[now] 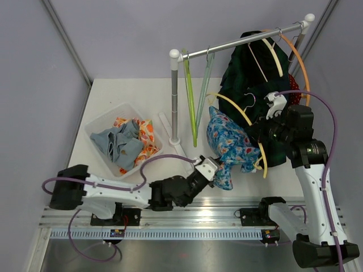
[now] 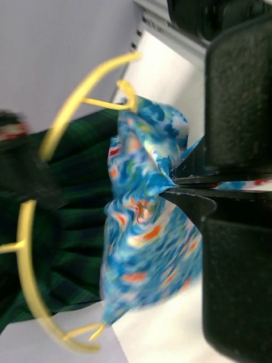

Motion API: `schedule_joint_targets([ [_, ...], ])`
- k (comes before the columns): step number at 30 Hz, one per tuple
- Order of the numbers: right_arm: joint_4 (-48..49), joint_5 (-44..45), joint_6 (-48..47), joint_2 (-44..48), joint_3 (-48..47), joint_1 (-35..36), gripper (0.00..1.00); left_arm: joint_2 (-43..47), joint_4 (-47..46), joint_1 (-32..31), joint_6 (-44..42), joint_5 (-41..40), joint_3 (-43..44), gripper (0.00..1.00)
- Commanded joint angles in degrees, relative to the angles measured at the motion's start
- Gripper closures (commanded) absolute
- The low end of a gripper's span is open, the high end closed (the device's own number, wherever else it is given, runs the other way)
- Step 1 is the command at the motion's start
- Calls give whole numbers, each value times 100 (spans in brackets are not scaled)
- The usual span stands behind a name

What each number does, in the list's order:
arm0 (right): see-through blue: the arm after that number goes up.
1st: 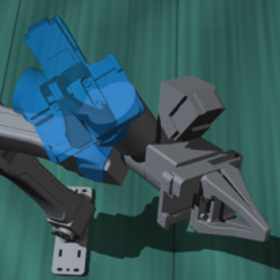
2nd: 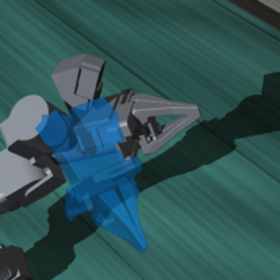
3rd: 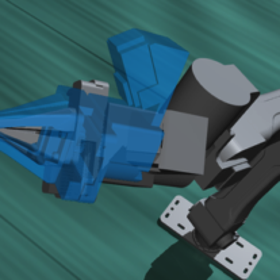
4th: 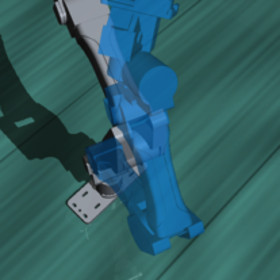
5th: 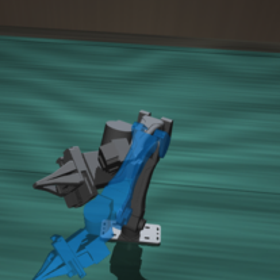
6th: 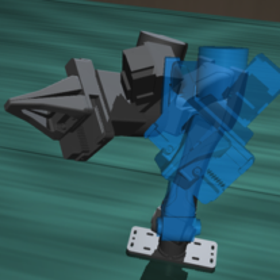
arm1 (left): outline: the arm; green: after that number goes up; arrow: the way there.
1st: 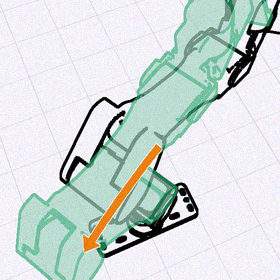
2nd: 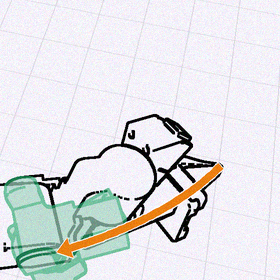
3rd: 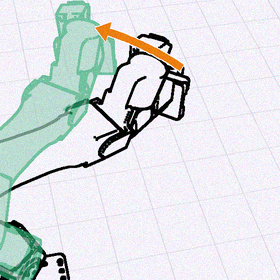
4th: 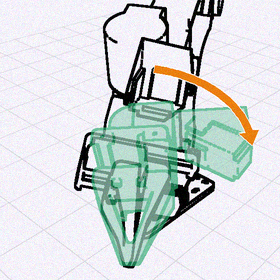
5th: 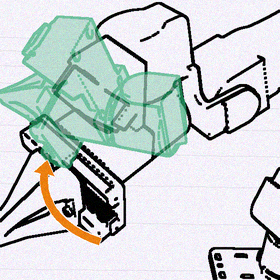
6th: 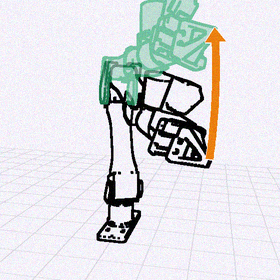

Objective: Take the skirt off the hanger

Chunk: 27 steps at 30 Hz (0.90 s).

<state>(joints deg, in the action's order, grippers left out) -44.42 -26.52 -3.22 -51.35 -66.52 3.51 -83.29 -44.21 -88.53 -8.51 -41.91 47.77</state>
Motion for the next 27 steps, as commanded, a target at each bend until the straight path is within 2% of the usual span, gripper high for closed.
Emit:
schedule_joint_targets([
  [1, 751, 639, -424, -15, 226, -8, 100, 1118, 1138, -33, 262, 157, -136, 100],
  [11, 1023, 1105, -618, -76, 473, -8, 100, 2676, 2679, 20, 394, -115, -1137, 100],
  [19, 1102, 1396, -829, -296, 473, -43, 100, 3537, 3111, 29, 237, -748, -1463, 100],
  [27, 1076, 1019, -1022, -411, 412, -43, 100, 4390, 3559, 82, -124, -1126, -1648, 100],
])
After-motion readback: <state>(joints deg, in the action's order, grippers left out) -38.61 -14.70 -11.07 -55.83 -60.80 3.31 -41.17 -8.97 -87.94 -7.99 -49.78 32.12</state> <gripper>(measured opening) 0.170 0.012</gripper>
